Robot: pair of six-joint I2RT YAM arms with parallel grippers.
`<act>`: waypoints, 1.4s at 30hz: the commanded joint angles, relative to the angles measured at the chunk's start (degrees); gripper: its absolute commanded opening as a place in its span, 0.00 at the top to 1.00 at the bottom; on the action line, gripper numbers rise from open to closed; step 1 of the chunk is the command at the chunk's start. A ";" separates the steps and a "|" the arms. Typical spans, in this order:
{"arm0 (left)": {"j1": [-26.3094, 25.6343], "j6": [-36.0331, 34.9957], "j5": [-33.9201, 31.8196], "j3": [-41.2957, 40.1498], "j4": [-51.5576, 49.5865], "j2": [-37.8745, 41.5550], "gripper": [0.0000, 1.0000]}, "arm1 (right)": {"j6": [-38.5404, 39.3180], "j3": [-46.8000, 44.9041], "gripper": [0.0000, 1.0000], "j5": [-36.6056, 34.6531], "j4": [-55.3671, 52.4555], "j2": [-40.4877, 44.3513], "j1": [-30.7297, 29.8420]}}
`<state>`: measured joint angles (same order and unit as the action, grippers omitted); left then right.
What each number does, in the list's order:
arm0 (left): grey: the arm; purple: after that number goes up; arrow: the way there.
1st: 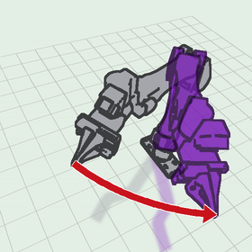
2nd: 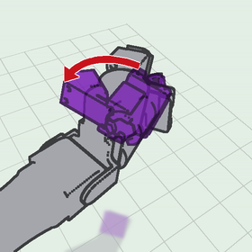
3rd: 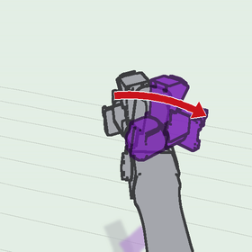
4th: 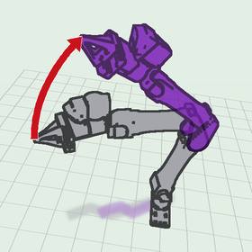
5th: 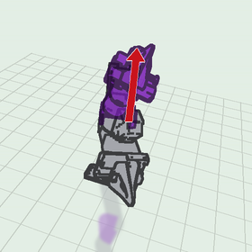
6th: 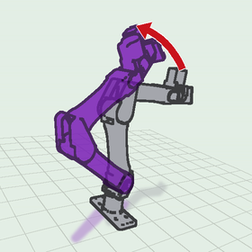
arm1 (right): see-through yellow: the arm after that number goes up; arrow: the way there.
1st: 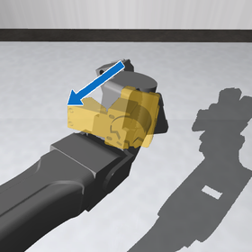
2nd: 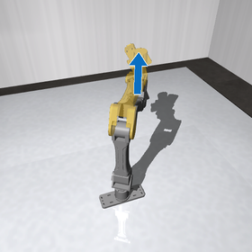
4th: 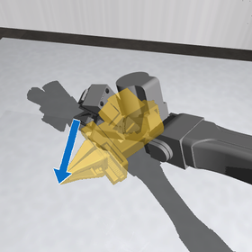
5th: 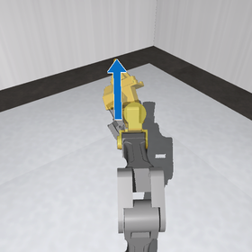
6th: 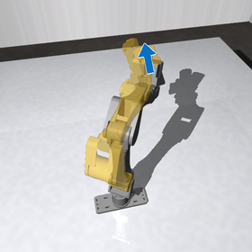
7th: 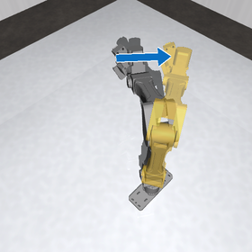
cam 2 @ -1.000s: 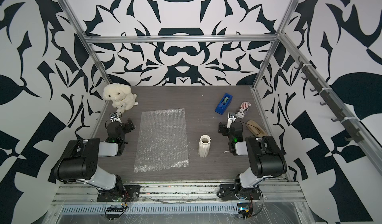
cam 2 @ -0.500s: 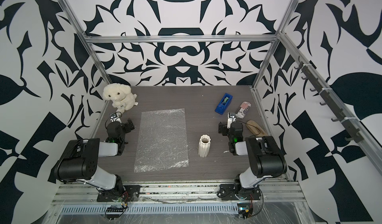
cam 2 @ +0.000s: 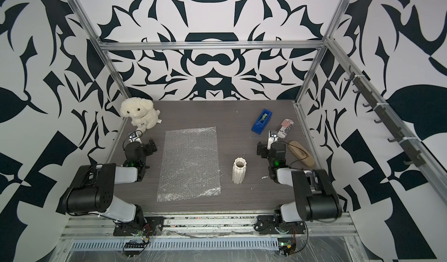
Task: Wrap vases in bubble wrap
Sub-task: Pick up the vase from the center of the board, then move the bubble wrap to the center of the board.
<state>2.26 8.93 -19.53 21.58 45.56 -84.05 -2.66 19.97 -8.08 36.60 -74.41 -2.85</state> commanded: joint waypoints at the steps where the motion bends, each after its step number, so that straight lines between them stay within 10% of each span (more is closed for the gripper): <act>1: -0.06 2.51 -5.19 5.50 -13.56 9.03 0.00 | -3.84 5.77 0.00 -9.93 -17.67 12.70 0.09; 5: 0.02 18.44 -7.21 13.00 -34.51 20.23 0.01 | -13.25 11.84 0.00 -11.30 -36.87 25.24 0.13; 9: 0.13 26.37 1.46 18.49 -50.03 26.69 0.00 | -13.80 18.65 0.00 2.75 -48.64 34.44 0.11; 15: 0.29 36.41 17.05 18.22 -60.22 31.95 0.01 | -17.72 39.26 0.09 19.76 -76.34 28.91 -2.79; 20: -0.97 37.81 24.93 15.44 -65.35 33.12 0.00 | -19.75 46.19 0.03 4.80 -88.80 25.00 -23.71; 27: -6.90 37.13 18.93 13.58 -74.41 32.52 0.01 | -27.84 50.43 0.01 -8.93 -101.11 16.20 -44.28; 42: -8.37 39.22 19.42 6.58 -73.71 32.99 0.00 | -30.60 46.98 0.01 -4.77 -93.16 5.72 -46.47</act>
<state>-5.91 46.96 -0.84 29.30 -28.75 -51.48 -31.83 67.61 -14.46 -59.90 -68.38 -48.99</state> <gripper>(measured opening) 0.995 0.992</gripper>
